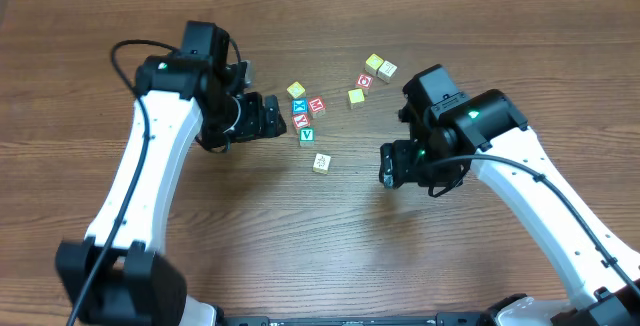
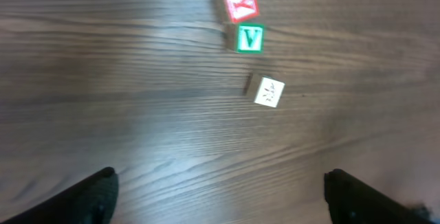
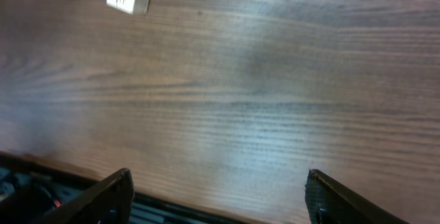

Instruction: Flip 3 blocks

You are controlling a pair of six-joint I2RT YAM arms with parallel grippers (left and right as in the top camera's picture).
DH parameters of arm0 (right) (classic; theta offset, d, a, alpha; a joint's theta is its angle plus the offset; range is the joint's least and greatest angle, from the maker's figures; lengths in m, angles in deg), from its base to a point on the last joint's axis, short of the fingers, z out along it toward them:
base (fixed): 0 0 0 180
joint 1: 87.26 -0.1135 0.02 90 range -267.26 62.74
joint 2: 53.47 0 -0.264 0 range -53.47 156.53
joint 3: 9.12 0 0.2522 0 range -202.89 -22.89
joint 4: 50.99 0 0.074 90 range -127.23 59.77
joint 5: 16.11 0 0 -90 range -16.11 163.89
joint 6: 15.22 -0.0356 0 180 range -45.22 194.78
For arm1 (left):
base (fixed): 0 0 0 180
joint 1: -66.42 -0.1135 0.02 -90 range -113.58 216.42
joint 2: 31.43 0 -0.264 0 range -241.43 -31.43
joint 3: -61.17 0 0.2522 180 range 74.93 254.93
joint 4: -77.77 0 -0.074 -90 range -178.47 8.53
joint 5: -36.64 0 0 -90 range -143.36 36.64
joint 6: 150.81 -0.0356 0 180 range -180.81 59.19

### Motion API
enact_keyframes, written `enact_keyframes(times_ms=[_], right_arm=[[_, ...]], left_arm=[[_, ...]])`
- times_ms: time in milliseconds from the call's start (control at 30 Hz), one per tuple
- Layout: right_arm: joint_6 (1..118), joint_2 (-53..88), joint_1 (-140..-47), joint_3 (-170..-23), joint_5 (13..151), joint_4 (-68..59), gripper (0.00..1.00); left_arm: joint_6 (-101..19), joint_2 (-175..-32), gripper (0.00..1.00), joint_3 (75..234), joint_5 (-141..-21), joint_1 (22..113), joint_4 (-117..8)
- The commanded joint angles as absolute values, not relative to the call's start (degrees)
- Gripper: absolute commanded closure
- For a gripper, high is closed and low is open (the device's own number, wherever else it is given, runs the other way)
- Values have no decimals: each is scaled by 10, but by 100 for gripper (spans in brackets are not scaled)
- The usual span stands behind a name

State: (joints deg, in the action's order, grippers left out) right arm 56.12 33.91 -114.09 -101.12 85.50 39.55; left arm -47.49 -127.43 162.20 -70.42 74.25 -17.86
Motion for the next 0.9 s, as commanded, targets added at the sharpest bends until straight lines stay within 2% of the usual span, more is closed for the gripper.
enact_keyframes(times_ms=[0, 233, 333, 400, 567, 767, 867], right_arm=[[544, 315, -1155, -1028, 846, 398, 19], [535, 261, -1155, -1028, 855, 398, 19], [535, 235, -1155, -1028, 856, 403, 19], [535, 220, -1155, -1028, 855, 412, 19], [538, 202, -1155, -1028, 855, 442, 18], [542, 201, -1155, -1028, 855, 456, 18], [546, 202, -1155, -1028, 855, 457, 18]], left_arm=[[-531, -1316, 16, 1637, -758, 766, -190], [-494, -1400, 18, 1637, -604, 867, -196], [-481, -1443, 25, 1637, -602, 885, -214], [-455, -1468, 34, 1637, -601, 885, -226], [-412, -1498, 37, 1637, -602, 874, -273], [-410, -1498, 36, 1646, -603, 874, -321], [-405, -1498, 42, 1647, -603, 876, -338]])
